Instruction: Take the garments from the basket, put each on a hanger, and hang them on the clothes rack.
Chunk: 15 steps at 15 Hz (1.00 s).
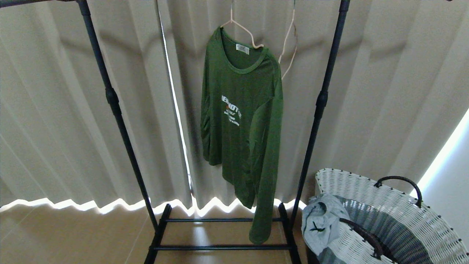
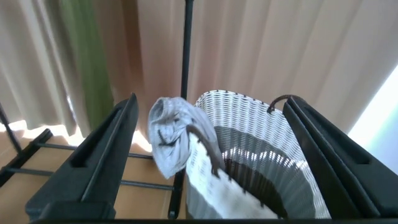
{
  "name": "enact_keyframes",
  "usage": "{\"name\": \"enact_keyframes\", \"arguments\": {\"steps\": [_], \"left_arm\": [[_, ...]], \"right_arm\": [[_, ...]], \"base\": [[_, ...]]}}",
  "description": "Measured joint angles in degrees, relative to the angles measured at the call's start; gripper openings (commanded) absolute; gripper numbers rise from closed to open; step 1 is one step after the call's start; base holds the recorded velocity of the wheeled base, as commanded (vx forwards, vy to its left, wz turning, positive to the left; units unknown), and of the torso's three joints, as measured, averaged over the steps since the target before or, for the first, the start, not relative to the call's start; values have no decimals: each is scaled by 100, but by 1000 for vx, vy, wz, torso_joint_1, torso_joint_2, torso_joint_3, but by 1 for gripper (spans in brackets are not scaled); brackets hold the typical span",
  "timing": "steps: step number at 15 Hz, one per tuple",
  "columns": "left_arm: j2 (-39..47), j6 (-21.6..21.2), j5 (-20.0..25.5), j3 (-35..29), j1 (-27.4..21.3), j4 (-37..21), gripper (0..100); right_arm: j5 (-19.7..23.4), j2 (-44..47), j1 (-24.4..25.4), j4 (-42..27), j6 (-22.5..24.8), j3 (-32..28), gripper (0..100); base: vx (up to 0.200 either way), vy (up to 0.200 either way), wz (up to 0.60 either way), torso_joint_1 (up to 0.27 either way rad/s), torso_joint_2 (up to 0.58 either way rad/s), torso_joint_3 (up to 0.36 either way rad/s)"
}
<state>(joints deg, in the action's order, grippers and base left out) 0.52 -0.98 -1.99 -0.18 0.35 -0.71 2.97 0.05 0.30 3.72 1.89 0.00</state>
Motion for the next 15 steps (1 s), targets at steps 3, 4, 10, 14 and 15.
{"name": "enact_keyframes", "arguments": {"steps": [3, 4, 10, 14, 15], "left_arm": [[0, 2, -1, 0, -2, 0, 100], [0, 0, 0, 0, -2, 0, 100], [-1, -9, 10, 0, -5, 6, 100], [-1, -9, 18, 0, -5, 2, 100], [0, -9, 21, 0, -2, 2, 100]], "right_arm": [[0, -2, 0, -5, 21, 0, 100], [0, -2, 2, 0, 18, 0, 100], [22, 201, 93, -116, 10, -79, 100], [11, 1926, 608, -505, 16, -711, 100], [6, 2542, 729, -527, 40, -864, 100]], "base": [[200, 0, 0, -1, 2, 2], [200, 0, 0, 2, 7, 2], [33, 0, 0, 0, 0, 0], [0, 0, 0, 0, 0, 0], [0, 0, 0, 0, 0, 0]]}}
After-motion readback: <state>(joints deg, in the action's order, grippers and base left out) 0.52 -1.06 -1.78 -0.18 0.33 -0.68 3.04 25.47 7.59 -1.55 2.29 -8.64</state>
